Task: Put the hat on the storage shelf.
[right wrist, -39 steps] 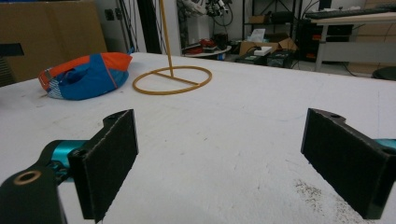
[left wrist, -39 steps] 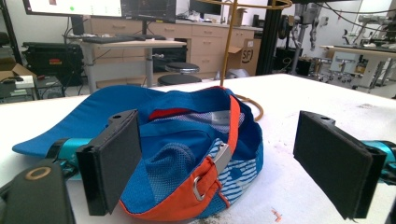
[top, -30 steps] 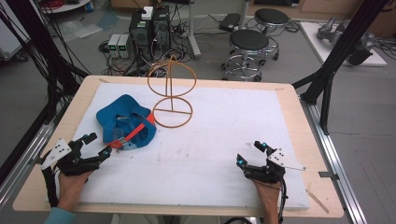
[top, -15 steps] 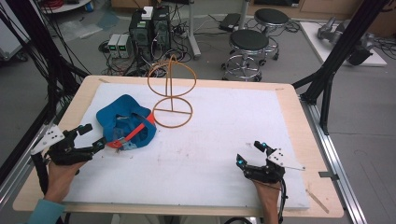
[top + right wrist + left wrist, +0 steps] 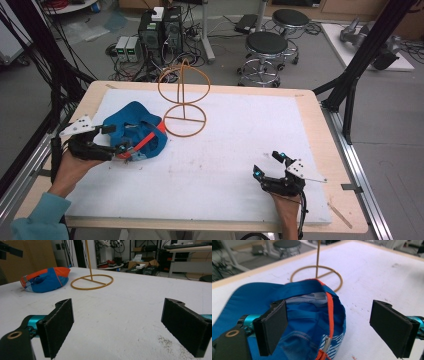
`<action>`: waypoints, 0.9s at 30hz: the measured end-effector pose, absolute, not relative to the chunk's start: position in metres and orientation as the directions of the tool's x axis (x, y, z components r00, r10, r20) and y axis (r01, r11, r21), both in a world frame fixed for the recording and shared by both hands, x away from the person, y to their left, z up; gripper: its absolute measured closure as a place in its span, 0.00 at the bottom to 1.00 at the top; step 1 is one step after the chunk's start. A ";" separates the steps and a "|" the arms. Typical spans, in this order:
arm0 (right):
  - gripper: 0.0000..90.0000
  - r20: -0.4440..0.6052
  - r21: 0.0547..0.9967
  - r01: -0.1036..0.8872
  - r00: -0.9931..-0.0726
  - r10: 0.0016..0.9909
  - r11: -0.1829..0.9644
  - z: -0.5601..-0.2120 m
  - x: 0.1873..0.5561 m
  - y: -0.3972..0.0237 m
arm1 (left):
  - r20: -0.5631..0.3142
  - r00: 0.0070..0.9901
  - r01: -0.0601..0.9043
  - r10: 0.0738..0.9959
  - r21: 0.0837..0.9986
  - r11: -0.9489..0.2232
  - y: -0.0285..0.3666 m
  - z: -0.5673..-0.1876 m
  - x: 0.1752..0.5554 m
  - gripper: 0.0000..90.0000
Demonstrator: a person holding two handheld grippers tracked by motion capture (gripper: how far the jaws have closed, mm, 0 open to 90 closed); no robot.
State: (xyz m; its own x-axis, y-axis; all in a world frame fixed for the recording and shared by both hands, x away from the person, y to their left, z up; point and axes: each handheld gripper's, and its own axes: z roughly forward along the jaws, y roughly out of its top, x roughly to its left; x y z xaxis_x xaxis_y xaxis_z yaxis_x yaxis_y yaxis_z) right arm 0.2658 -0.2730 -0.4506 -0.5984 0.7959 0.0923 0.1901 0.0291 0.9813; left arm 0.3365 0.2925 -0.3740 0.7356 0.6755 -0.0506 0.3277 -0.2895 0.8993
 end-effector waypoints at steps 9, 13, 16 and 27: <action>0.11 0.094 0.982 0.188 -0.600 0.794 0.025 -0.451 0.266 -0.273 | -0.042 0.752 0.387 0.657 0.836 -0.389 0.272 -0.379 0.353 0.17; 0.11 0.093 0.982 0.187 -0.599 0.795 0.027 -0.451 0.266 -0.273 | -0.031 0.748 0.412 0.663 0.805 -0.427 0.266 -0.386 0.358 0.20; 0.11 0.093 0.982 0.187 -0.600 0.795 0.026 -0.451 0.266 -0.273 | -0.032 0.758 0.416 0.651 0.793 -0.446 0.263 -0.389 0.359 0.21; 0.11 0.093 0.982 0.187 -0.599 0.795 0.026 -0.451 0.265 -0.273 | -0.029 0.766 0.455 0.642 0.730 -0.510 0.254 -0.402 0.365 0.30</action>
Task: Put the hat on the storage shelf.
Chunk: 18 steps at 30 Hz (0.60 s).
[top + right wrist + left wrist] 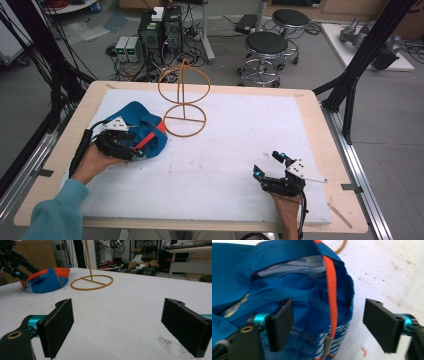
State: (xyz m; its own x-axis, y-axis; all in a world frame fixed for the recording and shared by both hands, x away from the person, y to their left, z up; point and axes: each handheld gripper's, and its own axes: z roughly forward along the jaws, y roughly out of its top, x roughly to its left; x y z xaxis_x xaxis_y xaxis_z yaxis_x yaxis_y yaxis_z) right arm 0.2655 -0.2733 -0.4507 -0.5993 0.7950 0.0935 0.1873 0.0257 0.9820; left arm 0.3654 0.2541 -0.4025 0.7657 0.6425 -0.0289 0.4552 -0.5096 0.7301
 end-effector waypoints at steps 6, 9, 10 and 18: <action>0.11 0.091 0.982 0.186 -0.599 0.796 0.028 -0.451 0.265 -0.273 | -0.022 0.752 0.474 0.659 0.712 -0.517 0.257 -0.409 0.365 0.31; 0.11 0.092 0.982 0.187 -0.599 0.796 0.027 -0.451 0.265 -0.273 | -0.029 0.752 0.474 0.658 0.717 -0.510 0.257 -0.410 0.366 0.35; 0.11 0.092 0.982 0.187 -0.599 0.796 0.027 -0.451 0.265 -0.273 | -0.032 0.759 0.469 0.651 0.720 -0.511 0.256 -0.410 0.366 0.35; 0.11 0.093 0.982 0.188 -0.598 0.796 0.026 -0.451 0.265 -0.273 | -0.052 0.768 0.484 0.638 0.701 -0.524 0.251 -0.412 0.365 0.68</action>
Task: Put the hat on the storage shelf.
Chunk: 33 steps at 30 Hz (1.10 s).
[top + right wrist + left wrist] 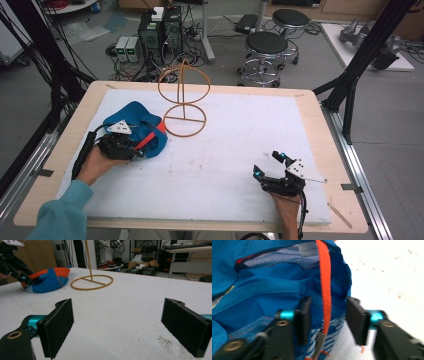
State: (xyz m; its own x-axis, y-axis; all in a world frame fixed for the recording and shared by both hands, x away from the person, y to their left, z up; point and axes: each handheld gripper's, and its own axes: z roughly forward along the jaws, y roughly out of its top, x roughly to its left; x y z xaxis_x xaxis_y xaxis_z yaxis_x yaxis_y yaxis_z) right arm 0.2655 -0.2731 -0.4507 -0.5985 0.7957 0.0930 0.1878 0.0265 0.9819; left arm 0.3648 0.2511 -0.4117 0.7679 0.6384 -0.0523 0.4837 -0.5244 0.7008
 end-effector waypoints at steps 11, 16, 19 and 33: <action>0.11 0.095 0.982 0.189 -0.599 0.795 0.024 -0.451 0.266 -0.273 | -0.084 0.764 0.511 0.640 0.686 -0.519 0.251 -0.410 0.364 0.91; 0.11 0.099 0.981 0.192 -0.597 0.796 0.022 -0.451 0.266 -0.273 | -0.091 0.762 0.500 0.641 0.712 -0.493 0.252 -0.404 0.361 0.92; 0.11 0.097 0.982 0.189 -0.598 0.796 0.023 -0.451 0.266 -0.273 | -0.091 0.763 0.486 0.639 0.734 -0.475 0.252 -0.396 0.358 0.92; 0.11 0.090 0.982 0.187 -0.597 0.797 0.029 -0.451 0.266 -0.273 | -0.047 0.793 0.389 0.607 0.807 -0.445 0.249 -0.342 0.343 0.93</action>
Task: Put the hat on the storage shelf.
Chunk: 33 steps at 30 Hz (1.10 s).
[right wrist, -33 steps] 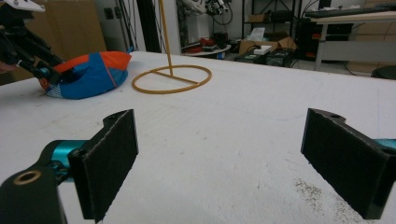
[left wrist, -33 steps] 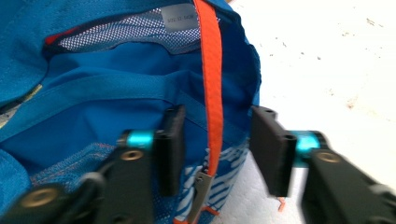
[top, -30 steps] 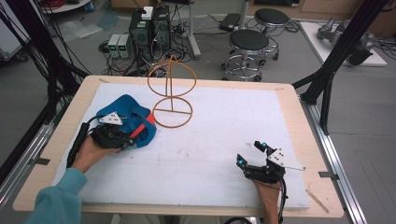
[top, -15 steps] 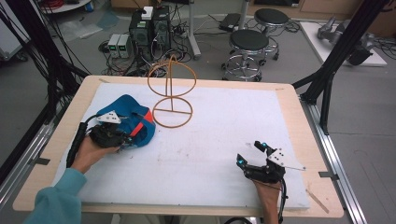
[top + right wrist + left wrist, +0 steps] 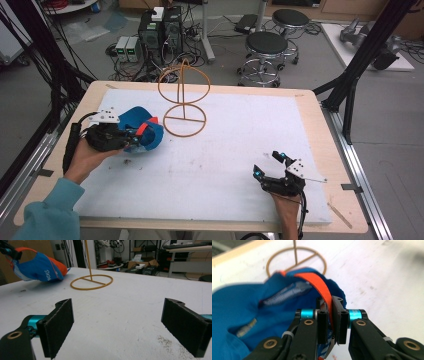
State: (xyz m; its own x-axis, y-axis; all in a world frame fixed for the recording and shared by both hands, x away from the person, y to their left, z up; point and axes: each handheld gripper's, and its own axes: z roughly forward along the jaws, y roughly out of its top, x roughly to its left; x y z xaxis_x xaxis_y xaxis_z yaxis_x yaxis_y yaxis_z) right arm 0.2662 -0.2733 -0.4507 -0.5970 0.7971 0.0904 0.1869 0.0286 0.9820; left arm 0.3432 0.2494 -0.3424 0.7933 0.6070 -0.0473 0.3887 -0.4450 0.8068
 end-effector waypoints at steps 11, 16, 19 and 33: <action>0.11 0.092 0.982 0.187 -0.597 0.797 0.027 -0.451 0.266 -0.273 | 0.000 0.819 0.317 0.574 0.834 -0.452 0.231 -0.305 0.329 0.93; 0.11 0.096 0.982 0.188 -0.597 0.797 0.023 -0.451 0.266 -0.273 | 0.020 0.837 0.278 0.546 0.844 -0.458 0.217 -0.287 0.320 0.93; 0.11 0.100 0.981 0.193 -0.596 0.797 0.021 -0.451 0.266 -0.273 | 0.028 0.849 0.256 0.528 0.851 -0.458 0.209 -0.279 0.316 0.93; 0.11 0.101 0.982 0.190 -0.595 0.797 0.017 -0.451 0.266 -0.273 | 0.024 0.883 0.207 0.469 0.876 -0.435 0.174 -0.247 0.301 0.94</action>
State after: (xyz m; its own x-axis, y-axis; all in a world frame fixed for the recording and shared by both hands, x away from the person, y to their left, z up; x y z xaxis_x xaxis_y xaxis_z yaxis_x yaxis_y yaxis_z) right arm 0.2662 -0.2735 -0.4507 -0.5953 0.7971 0.1013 0.1895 0.0168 0.9817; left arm 0.3010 0.1737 -0.2474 0.8828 0.4691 0.0244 0.2069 -0.4351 0.8763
